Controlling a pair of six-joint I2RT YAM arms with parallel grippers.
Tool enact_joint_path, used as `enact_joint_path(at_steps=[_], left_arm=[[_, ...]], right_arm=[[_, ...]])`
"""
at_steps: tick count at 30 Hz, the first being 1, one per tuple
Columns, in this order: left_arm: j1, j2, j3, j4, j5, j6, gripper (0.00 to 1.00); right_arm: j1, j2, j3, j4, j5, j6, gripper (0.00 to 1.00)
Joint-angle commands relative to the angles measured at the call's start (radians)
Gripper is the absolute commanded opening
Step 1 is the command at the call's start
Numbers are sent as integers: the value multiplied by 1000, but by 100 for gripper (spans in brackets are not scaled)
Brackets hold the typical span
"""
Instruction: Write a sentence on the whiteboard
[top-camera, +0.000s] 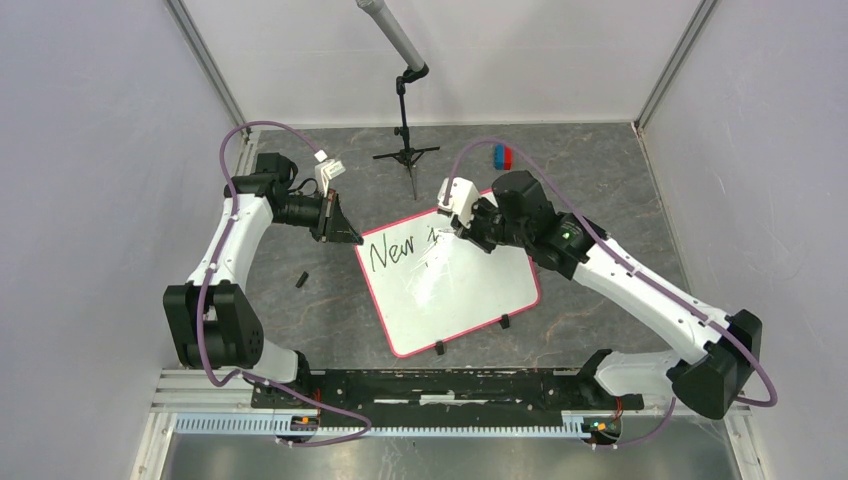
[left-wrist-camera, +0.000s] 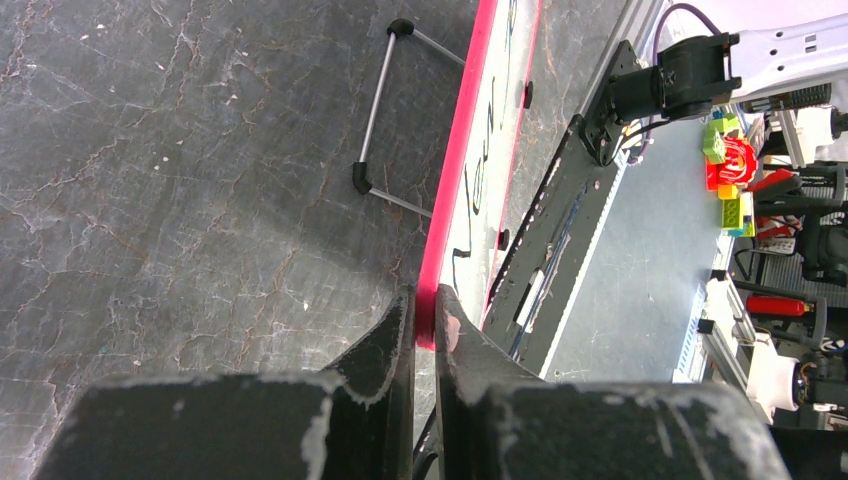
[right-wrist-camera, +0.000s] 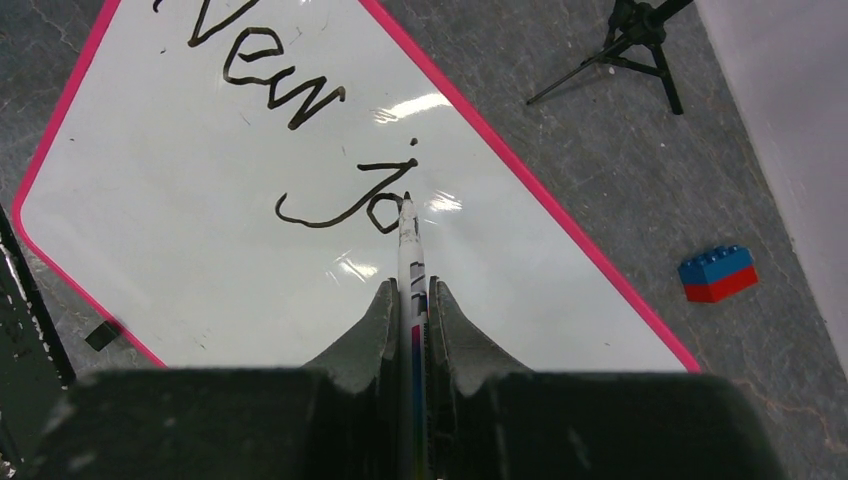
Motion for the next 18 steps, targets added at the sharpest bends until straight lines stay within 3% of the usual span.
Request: enact_joint_path(at_steps=[1,18], left_arm=[[-29,8,-6,-6,-9,33,2],[-30,3,-12,-6,-11,33,3]], right_arm=[[-16,-41,-4,24,9,3,0],[-16,0,-30,35,45,-22,0]])
